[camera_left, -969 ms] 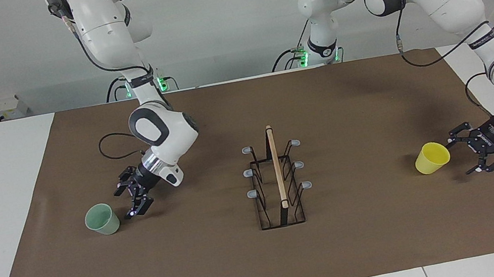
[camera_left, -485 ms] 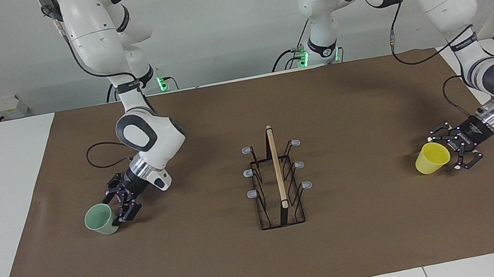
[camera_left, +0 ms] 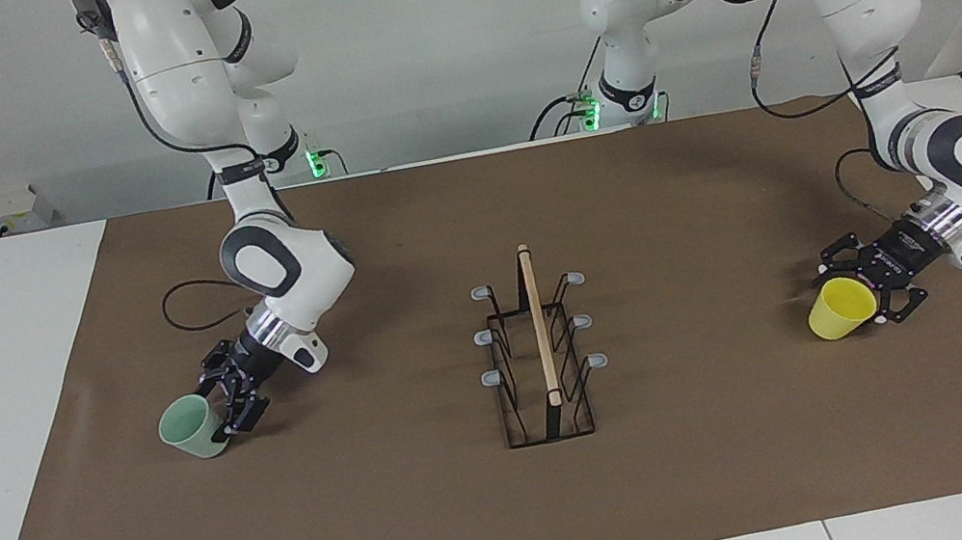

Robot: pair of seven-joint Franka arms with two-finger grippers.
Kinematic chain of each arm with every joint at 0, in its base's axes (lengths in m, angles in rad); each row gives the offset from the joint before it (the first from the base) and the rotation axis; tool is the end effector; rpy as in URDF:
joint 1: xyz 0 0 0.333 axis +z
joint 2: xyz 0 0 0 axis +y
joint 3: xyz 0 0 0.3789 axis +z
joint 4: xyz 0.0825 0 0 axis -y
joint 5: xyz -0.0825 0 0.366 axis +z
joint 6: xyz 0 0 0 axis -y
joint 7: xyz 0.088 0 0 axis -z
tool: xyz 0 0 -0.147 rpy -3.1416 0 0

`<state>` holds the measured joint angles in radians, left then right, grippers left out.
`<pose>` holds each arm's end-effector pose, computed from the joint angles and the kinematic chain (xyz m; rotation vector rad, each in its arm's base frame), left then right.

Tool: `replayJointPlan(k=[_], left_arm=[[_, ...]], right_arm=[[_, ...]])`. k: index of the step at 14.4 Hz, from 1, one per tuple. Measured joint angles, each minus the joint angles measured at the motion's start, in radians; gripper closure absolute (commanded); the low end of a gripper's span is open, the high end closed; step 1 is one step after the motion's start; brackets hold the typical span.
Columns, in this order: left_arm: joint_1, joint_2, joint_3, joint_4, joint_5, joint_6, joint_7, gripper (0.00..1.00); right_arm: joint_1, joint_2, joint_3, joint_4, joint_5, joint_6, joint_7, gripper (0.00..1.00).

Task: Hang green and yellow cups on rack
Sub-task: 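Grasp the yellow cup with the left gripper while the right grasps green cup, then carry the yellow cup onto a rack peg with the left gripper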

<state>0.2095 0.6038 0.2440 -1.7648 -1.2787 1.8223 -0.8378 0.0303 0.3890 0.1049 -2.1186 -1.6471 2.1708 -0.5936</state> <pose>0.6470 0.1640 0.2760 1.1934 1.8185 -0.7143 0.6040 0.0073 0.2825 1.1148 1.7557 -0.5355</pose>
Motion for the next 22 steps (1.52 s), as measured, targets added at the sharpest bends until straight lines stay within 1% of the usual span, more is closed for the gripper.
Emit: replayJointPlan(k=[3, 4, 5, 6, 7, 8, 9, 10, 11, 13, 15, 17, 18, 19, 22], left_arm=[[-0.017, -0.003, 0.0, -0.004, -0.021, 0.016, 0.026, 0.0], [-0.028, -0.003, -0.001, -0.005, -0.023, 0.04, 0.053, 0.02], [-0.042, -0.003, -0.002, -0.006, -0.024, 0.067, 0.071, 0.23], [-0.06, -0.003, -0.002, -0.006, -0.026, 0.089, 0.085, 0.52], [-0.075, -0.003, -0.002, -0.004, -0.026, 0.11, 0.095, 0.8], [-0.09, -0.005, -0.001, 0.003, -0.026, 0.13, 0.105, 0.99], [-0.102, -0.008, 0.0, 0.014, -0.017, 0.144, 0.117, 1.0], [-0.117, -0.017, 0.0, 0.031, 0.013, 0.15, 0.127, 1.0], [-0.134, -0.029, 0.001, 0.052, 0.068, 0.153, 0.13, 1.0], [-0.175, -0.071, 0.002, 0.086, 0.192, 0.172, 0.129, 1.0], [-0.233, -0.129, 0.003, 0.1, 0.329, 0.193, 0.125, 1.0], [-0.312, -0.186, 0.002, 0.102, 0.525, 0.214, 0.121, 1.0], [-0.358, -0.211, 0.002, 0.101, 0.624, 0.232, 0.111, 1.0], [-0.397, -0.232, 0.002, 0.101, 0.695, 0.245, 0.095, 1.0], [-0.475, -0.29, 0.002, 0.099, 0.897, 0.26, 0.05, 1.0]], right_arm=[[-0.018, 0.0, 0.0, -0.001, -0.054, 0.005, 0.027, 0.0], [-0.028, 0.0, 0.0, -0.001, -0.074, 0.01, 0.045, 0.0], [-0.037, 0.0, 0.0, -0.002, -0.084, 0.013, 0.055, 0.0], [-0.043, 0.0, 0.0, -0.002, -0.087, 0.014, 0.057, 0.05], [-0.046, 0.0, 0.0, -0.002, -0.087, 0.015, 0.057, 0.27], [-0.046, 0.0, 0.0, -0.002, -0.087, 0.016, 0.057, 0.56], [-0.046, 0.0, 0.0, -0.002, -0.087, 0.018, 0.057, 0.76], [-0.046, 0.0, 0.001, -0.002, -0.087, 0.023, 0.057, 0.89], [-0.046, 0.0, 0.001, -0.002, -0.087, 0.027, 0.057, 0.99], [-0.046, 0.0, 0.002, -0.001, -0.087, 0.027, 0.057, 1.0], [-0.046, -0.001, 0.003, 0.002, -0.088, 0.027, 0.053, 1.0], [-0.046, -0.011, 0.004, 0.006, -0.065, 0.029, 0.049, 1.0], [-0.045, -0.022, 0.004, 0.01, -0.012, 0.031, 0.031, 1.0], [-0.045, -0.036, 0.005, 0.019, 0.06, 0.036, -0.005, 1.0], [-0.046, -0.093, 0.006, 0.05, 0.321, 0.078, -0.133, 1.0]])
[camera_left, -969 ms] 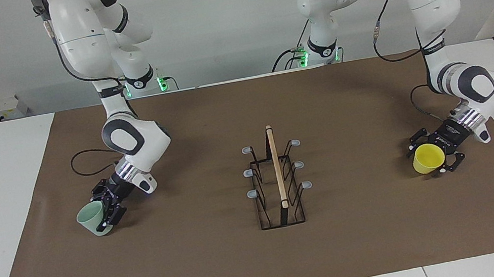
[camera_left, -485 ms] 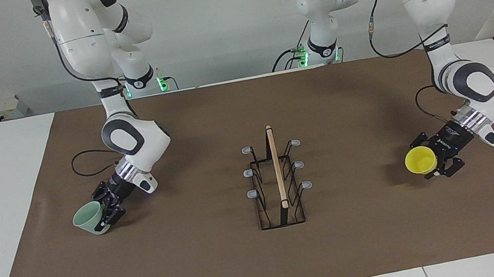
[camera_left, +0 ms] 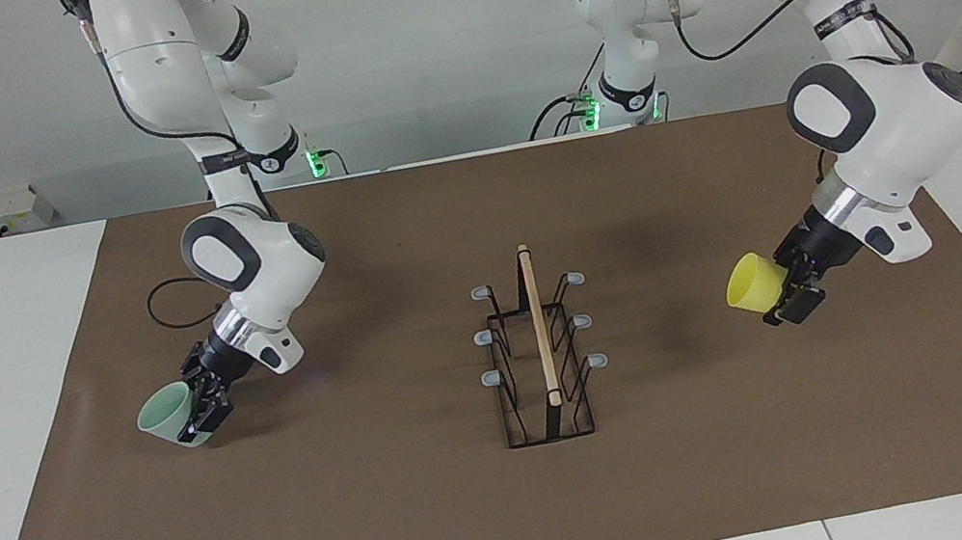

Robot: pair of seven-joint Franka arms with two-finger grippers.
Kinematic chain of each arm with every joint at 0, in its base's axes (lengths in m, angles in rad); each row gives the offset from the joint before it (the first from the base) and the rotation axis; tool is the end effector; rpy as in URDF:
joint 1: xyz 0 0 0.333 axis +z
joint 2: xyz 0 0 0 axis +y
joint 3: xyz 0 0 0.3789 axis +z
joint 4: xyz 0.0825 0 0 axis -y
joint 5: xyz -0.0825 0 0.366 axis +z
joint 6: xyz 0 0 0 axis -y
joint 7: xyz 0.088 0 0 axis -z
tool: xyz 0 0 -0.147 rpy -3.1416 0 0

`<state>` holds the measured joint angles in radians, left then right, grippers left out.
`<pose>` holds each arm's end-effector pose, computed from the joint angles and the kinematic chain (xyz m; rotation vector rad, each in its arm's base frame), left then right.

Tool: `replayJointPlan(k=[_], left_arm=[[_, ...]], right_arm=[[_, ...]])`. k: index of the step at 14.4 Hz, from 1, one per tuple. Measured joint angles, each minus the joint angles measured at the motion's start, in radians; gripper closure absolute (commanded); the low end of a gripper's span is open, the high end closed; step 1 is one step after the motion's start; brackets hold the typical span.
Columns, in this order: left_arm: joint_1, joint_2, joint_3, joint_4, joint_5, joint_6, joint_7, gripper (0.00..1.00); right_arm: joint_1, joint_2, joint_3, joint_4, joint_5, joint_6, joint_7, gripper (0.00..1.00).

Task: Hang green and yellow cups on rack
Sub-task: 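Carry the yellow cup onto a rack peg with the left gripper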

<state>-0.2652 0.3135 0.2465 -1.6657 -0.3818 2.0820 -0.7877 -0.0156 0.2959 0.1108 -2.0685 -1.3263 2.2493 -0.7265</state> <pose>0.6662 -0.0623 0.4699 2.5522 1.2677 0.0003 0.6101 -0.0027 0.3428 1.4215 1.7501 -0.4404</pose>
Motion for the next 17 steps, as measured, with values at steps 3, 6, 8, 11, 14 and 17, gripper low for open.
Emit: replayJointPlan(k=[3, 6, 8, 11, 14, 17], left_arm=[[-0.095, -0.048, 0.0, -0.004, 0.246, 0.0, -0.128, 1.0], [-0.216, -0.062, -0.002, -0.007, 0.467, 0.0, -0.289, 1.0], [-0.275, -0.063, -0.002, -0.015, 0.571, 0.0, -0.376, 1.0], [-0.352, -0.07, -0.002, -0.038, 0.744, 0.002, -0.554, 1.0], [-0.44, -0.093, -0.002, -0.09, 0.907, 0.007, -0.752, 1.0], [-0.521, -0.121, -0.003, -0.149, 1.0, 0.007, -0.881, 1.0]], right_arm=[[0.001, -0.061, 0.001, 0.004, 0.203, 0.01, -0.045, 1.0], [0.003, -0.105, 0.004, 0.005, 0.418, 0.011, -0.069, 1.0], [0.001, -0.139, 0.004, 0.007, 0.638, 0.022, -0.129, 1.0], [-0.002, -0.197, 0.002, 0.009, 0.939, 0.075, -0.218, 1.0], [-0.003, -0.255, 0.002, 0.016, 1.222, 0.094, -0.305, 1.0], [-0.003, -0.304, 0.002, 0.025, 1.492, 0.095, -0.404, 1.0]])
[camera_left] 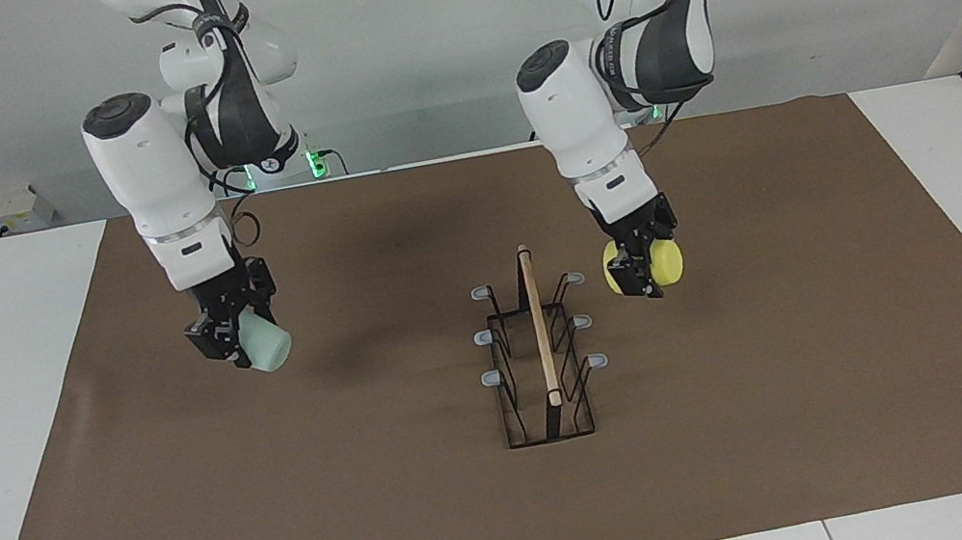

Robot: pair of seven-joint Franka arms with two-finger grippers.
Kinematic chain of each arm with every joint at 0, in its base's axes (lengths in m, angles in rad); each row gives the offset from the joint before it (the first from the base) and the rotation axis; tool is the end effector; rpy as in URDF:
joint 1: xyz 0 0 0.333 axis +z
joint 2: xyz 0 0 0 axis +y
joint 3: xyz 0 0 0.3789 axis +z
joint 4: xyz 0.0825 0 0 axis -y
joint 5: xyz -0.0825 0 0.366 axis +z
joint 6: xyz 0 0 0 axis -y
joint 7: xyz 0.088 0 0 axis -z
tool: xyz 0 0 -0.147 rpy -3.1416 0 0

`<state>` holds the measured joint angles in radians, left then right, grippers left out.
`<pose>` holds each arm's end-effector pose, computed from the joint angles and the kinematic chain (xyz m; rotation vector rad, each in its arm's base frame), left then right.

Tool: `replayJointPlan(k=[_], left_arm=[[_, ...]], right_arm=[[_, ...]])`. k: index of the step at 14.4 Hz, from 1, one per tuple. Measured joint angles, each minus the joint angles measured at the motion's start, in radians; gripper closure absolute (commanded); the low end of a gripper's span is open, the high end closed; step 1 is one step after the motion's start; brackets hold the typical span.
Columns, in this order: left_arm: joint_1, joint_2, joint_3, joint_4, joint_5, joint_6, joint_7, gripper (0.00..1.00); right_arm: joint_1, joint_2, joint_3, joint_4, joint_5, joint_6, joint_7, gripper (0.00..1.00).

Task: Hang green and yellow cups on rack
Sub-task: 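Carry the yellow cup onto a rack peg with the left gripper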

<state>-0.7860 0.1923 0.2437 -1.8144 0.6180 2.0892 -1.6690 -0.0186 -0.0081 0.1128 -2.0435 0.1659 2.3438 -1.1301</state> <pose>0.5560 -0.2897 0.4898 -2.5917 -1.1397 -0.8264 0.5691 0.0612 0.5095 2.5898 1.6361 0.5163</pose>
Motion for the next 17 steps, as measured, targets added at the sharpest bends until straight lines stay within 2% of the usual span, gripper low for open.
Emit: replayJointPlan(k=[5, 6, 8, 9, 10, 12, 17], left_arm=[[-0.082, -0.008, -0.001, -0.051, 0.05, 0.002, -0.072, 1.0], [-0.091, -0.008, 0.0, -0.063, 0.062, 0.003, -0.091, 0.93], [-0.105, -0.008, -0.001, -0.078, 0.072, 0.011, -0.115, 0.39], [-0.108, -0.008, 0.0, -0.079, 0.074, 0.014, -0.119, 0.23], [-0.111, -0.008, 0.0, -0.079, 0.074, 0.017, -0.121, 0.14], [-0.121, -0.008, -0.001, -0.079, 0.074, 0.018, -0.133, 0.0], [-0.135, -0.01, -0.006, -0.075, 0.074, 0.019, -0.14, 0.0]], right_arm=[[-0.002, -0.037, -0.003, 0.0, 0.433, -0.005, -0.197, 1.0], [-0.008, -0.046, -0.005, 0.0, 0.514, -0.023, -0.24, 1.0], [-0.026, -0.064, -0.007, 0.0, 0.671, -0.073, -0.343, 1.0], [-0.033, -0.072, -0.008, 0.0, 0.743, -0.092, -0.392, 1.0], [-0.04, -0.078, -0.008, 0.0, 0.813, -0.119, -0.434, 1.0], [-0.056, -0.089, -0.009, 0.0, 0.933, -0.185, -0.511, 1.0], [-0.13, -0.134, -0.011, -0.042, 1.175, -0.346, -0.679, 1.0]])
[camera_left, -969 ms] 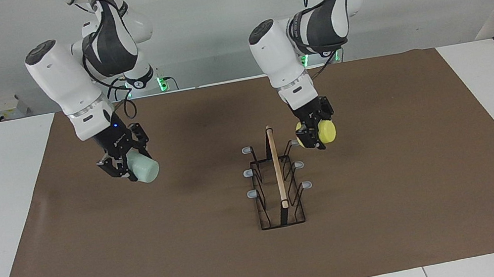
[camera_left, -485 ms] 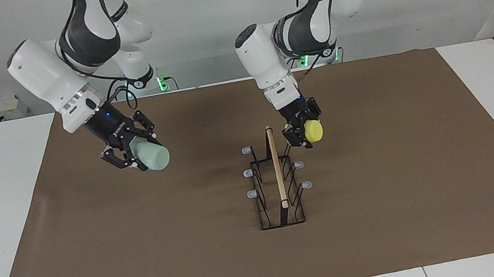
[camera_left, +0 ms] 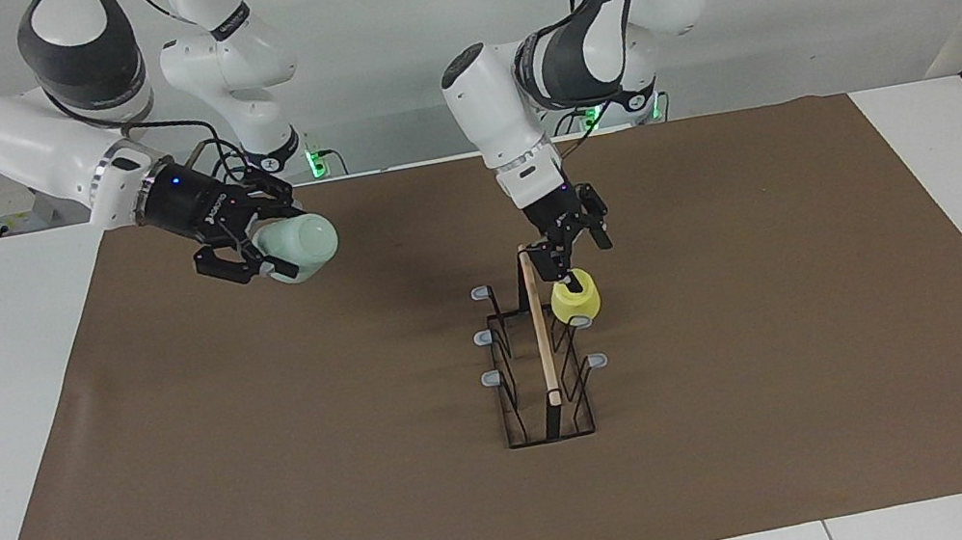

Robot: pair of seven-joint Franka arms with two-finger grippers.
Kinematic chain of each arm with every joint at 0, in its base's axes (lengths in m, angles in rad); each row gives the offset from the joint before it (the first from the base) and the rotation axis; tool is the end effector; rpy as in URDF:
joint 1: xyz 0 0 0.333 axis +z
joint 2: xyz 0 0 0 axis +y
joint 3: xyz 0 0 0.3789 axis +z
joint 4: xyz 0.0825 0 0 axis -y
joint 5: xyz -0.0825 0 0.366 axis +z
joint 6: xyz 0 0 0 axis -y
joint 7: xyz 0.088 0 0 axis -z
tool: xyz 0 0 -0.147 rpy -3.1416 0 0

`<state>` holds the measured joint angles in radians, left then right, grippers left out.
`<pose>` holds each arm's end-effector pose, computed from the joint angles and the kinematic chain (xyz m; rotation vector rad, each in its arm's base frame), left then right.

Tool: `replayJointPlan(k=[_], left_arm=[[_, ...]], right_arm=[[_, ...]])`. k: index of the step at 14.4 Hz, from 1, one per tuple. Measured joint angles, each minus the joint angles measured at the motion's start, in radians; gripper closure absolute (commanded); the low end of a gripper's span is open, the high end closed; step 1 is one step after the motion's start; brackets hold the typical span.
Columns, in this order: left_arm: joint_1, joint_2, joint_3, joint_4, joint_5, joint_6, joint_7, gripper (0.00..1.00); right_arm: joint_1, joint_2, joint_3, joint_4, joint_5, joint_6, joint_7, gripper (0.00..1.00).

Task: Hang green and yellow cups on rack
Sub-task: 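Carry the yellow cup onto a rack peg with the left gripper, then release the yellow cup and withdraw the left gripper while the right carries green cup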

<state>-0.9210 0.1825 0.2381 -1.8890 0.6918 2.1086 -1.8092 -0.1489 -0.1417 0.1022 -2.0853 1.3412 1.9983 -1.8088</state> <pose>0.5028 -0.3525 0.4652 -2.6254 -1.0590 -0.9060 0.5266 0.0734 0.5895 -1.8072 -1.1896 -1.2276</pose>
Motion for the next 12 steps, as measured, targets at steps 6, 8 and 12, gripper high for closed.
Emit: replayJointPlan(k=[6, 8, 12], left_arm=[[0.014, -0.042, 0.018, 0.056, -0.059, -0.005, 0.189, 0.0], [0.052, -0.057, 0.02, 0.07, -0.104, -0.005, 0.292, 0.0], [0.135, -0.115, 0.025, 0.079, -0.263, -0.005, 0.585, 0.0]], right_arm=[[-0.01, -0.061, 0.005, -0.16, 0.302, -0.053, -0.217, 1.0], [0.032, -0.04, 0.007, -0.203, 0.432, -0.054, -0.323, 1.0], [0.171, 0.085, 0.008, -0.235, 0.711, -0.032, -0.55, 1.0]])
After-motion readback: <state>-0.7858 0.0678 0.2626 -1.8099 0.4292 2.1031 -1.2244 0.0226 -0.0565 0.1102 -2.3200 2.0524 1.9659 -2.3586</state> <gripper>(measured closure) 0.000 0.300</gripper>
